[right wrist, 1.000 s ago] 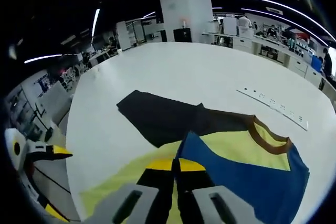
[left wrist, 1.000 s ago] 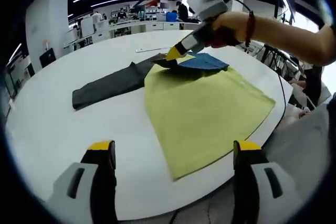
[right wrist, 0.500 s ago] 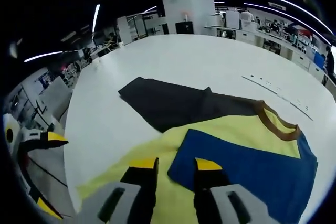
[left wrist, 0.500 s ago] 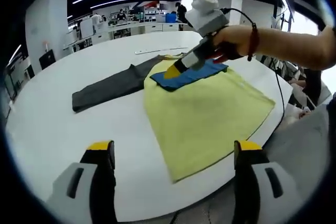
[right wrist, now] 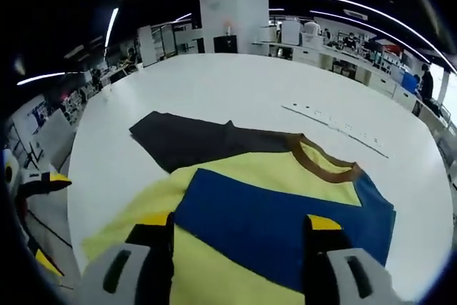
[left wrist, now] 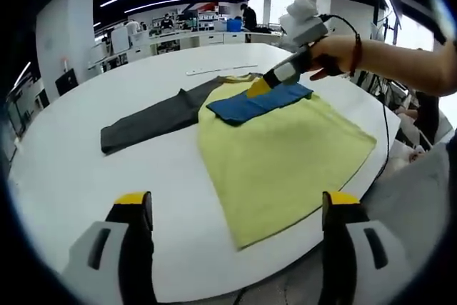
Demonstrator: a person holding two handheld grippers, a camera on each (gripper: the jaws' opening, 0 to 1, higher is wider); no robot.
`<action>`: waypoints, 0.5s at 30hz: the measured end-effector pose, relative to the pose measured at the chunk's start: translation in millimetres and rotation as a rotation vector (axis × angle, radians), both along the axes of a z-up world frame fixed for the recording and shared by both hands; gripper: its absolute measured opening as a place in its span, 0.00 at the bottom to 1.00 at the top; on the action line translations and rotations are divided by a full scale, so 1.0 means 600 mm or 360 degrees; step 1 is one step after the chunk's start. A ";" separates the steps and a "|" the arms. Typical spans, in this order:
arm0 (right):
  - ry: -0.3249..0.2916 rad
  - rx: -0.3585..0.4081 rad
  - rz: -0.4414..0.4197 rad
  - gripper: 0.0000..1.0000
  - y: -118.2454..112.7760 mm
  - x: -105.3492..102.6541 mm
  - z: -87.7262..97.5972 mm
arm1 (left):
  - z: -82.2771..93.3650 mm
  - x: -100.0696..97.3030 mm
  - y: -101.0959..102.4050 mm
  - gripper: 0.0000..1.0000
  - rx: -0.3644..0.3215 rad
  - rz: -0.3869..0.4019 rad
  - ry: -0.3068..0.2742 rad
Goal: Fold the garment on the visible template until the final outline fits inside the template.
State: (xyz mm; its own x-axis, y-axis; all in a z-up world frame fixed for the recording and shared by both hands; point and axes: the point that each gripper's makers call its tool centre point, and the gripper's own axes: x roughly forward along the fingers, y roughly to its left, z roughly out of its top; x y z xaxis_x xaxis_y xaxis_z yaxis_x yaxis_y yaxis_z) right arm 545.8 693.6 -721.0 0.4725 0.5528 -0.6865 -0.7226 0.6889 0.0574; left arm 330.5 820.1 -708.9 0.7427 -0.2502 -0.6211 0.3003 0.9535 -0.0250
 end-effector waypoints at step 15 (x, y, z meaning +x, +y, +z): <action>-0.0066 -0.0002 -0.0126 0.87 -0.150 0.022 0.015 | 0.008 0.009 0.000 0.99 0.0009 -0.0007 -0.0031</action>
State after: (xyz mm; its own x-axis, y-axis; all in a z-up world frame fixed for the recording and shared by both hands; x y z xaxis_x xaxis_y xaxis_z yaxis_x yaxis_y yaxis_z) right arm 559.2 603.9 -712.0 0.5427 0.5118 -0.6659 -0.6676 0.7440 0.0278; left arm 335.7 819.8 -704.0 0.7535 -0.2500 -0.6081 0.3050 0.9522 -0.0135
